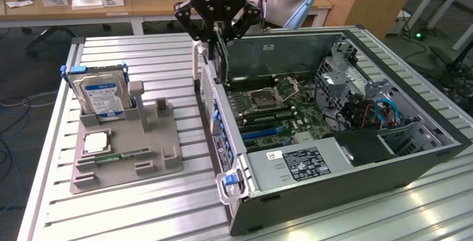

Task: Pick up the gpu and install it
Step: 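Pick up the gpu and move the gpu toward the slot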

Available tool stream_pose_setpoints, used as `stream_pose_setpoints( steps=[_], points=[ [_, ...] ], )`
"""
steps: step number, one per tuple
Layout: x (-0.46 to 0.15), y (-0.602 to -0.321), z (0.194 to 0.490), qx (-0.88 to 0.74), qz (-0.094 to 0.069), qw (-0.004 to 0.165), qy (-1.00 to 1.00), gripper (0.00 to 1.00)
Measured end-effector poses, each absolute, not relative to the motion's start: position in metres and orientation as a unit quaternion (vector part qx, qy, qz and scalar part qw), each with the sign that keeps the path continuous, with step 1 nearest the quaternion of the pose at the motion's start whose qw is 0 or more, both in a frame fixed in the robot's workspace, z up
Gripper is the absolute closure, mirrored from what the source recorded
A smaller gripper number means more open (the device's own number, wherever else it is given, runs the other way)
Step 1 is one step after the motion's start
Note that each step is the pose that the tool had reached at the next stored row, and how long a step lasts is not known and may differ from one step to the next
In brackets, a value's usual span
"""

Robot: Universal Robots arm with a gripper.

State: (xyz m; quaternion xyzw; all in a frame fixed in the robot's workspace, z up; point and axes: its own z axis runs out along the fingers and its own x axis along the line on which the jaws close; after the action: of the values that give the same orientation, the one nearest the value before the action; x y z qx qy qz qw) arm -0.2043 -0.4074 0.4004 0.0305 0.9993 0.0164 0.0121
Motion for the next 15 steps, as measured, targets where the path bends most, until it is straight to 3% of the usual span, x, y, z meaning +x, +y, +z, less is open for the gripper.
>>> stream_pose_setpoints(
  steps=[15],
  points=[
    [-0.16, -0.407, 0.4, 0.023, 0.016, 0.011, 1.0, 0.72]
  ],
)
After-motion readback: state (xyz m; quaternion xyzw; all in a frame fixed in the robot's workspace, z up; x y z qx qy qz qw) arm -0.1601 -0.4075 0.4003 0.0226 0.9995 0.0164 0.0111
